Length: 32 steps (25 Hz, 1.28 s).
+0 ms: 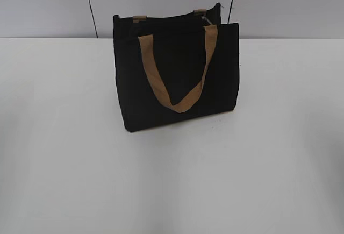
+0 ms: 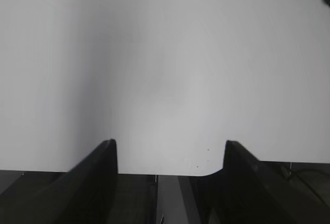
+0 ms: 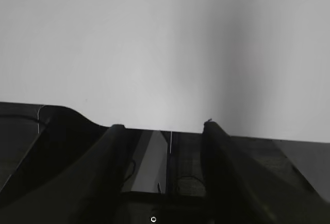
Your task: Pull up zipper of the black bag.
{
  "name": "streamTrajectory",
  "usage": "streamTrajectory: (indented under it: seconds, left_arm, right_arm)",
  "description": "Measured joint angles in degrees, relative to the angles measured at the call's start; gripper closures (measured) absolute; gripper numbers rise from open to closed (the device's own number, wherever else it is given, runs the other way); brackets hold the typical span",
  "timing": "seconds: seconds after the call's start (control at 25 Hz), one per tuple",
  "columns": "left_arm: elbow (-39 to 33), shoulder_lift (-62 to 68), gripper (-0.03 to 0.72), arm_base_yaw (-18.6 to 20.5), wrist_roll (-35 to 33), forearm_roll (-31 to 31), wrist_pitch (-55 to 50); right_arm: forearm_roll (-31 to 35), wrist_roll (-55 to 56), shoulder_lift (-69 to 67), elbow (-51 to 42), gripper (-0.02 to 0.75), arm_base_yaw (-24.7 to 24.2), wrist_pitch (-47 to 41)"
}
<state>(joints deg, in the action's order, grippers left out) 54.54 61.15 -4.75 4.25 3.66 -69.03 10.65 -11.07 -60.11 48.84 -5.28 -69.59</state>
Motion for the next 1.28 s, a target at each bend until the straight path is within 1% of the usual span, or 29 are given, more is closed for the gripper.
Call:
streamTrajectory:
  seconds: [0.2,0.36,0.6,0.76,0.88,1.08,1.28]
  left_arm:
    - [-8.8,-14.7,0.209,0.0,-0.1,-0.4,2.4]
    - [-14.1,-27.2,0.209,0.0,-1.2,-2.5,2.8]
    - [-18.7,-44.0,0.209,0.0,-2.1,-4.2,3.0]
    - [-21.3,-52.6,0.209,0.0,-2.1,-4.4,3.3]
    - [-21.8,-59.0,0.209,0.0,-2.1,-4.6,4.9]
    - [-23.3,-61.6,0.209,0.0,-2.6,-4.5,7.2]
    - [-23.8,-61.6,0.209,0.0,-2.8,-4.4,7.7]
  right_arm:
    - [0.0,0.0,13.6,-9.0,0.376,0.0,-0.1]
    - [0.0,-0.5,23.5,-13.4,0.376,0.0,-0.3]
    - [0.0,-3.5,35.7,-16.3,0.376,0.0,-0.1]
    - [0.1,-4.2,44.8,-19.7,0.376,0.0,1.9]
    - [0.1,-5.0,51.6,-20.2,0.376,0.0,3.9]
    - [0.2,-5.2,59.7,-21.3,0.376,0.0,5.3]
    - [0.2,-5.2,60.5,-22.0,0.376,0.0,6.3]
